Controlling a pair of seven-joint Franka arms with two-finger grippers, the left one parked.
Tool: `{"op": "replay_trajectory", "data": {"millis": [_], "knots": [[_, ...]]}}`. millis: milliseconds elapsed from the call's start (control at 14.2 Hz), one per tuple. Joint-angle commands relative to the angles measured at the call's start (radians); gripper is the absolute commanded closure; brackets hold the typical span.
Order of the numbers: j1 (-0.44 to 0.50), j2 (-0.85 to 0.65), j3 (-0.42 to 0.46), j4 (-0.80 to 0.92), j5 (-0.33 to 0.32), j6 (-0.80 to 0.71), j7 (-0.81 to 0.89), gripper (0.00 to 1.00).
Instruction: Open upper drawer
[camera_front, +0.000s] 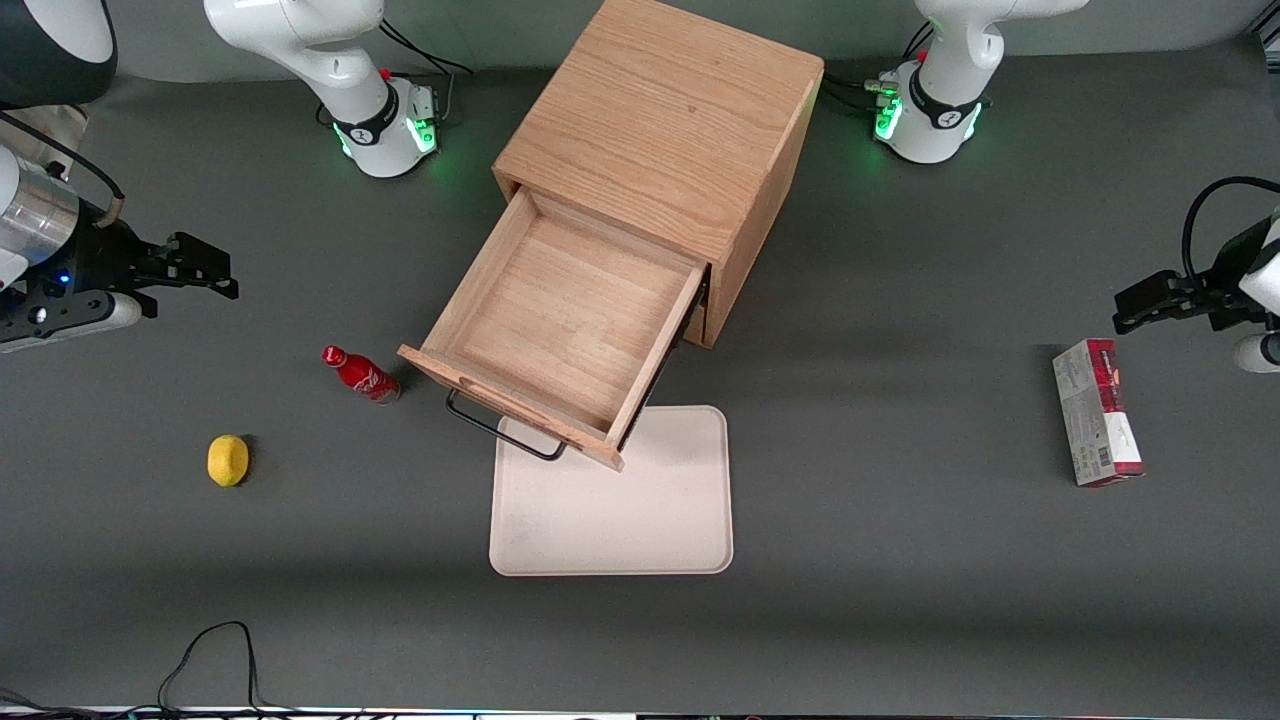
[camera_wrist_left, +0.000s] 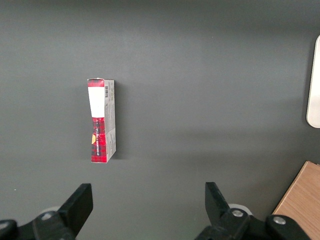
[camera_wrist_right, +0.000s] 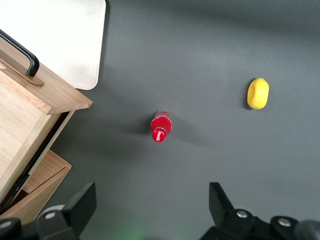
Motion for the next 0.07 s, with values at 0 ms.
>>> {"op": "replay_trajectory", "data": {"millis": [0], "knots": [[0.003,0.003,0.001,0.014,-0.022,-0.002,0.025,0.0]]}}
